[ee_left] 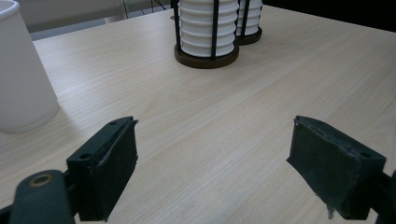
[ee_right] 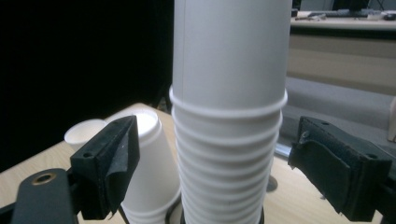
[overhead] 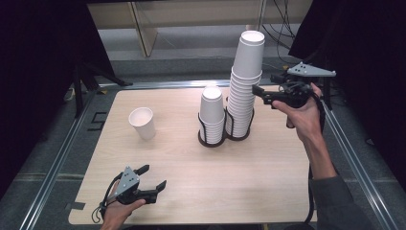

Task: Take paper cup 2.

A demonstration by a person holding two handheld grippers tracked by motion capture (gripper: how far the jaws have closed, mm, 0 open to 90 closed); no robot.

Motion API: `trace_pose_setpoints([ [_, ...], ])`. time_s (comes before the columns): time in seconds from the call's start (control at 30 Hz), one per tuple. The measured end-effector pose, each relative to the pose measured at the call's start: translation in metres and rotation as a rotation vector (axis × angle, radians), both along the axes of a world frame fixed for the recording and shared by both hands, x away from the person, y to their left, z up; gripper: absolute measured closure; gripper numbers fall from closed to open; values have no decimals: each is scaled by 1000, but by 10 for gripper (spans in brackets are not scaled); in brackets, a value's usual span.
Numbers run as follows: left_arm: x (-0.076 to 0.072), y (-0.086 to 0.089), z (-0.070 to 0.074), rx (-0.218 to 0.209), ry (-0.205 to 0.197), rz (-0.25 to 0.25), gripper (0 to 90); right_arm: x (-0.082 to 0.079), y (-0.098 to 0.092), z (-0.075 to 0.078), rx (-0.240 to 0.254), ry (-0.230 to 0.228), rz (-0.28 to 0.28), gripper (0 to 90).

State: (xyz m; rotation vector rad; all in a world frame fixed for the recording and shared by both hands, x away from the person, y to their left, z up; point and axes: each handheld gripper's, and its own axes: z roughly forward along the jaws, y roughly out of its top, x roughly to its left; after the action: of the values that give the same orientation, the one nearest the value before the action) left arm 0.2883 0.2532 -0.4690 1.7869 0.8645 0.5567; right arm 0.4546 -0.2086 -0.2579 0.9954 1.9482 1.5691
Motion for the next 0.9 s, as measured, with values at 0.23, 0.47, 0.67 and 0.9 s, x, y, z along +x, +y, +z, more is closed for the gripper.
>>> trace_pose_setpoints([
  [0.23,-1,-2,0,18,9,-8,145,13,7,21,-24,-11,0,153],
  [0.47,-2,-3,0,11,8,-15,145,27,16,28,-34,-26,-2,154],
  [0.67,-1,-5,-1,-6,0,-21,145,40,23,33,-29,-21,-9,154],
  [0.9,-1,-5,-1,3,6,-26,145,55,33,36,-36,-3,-14,149],
])
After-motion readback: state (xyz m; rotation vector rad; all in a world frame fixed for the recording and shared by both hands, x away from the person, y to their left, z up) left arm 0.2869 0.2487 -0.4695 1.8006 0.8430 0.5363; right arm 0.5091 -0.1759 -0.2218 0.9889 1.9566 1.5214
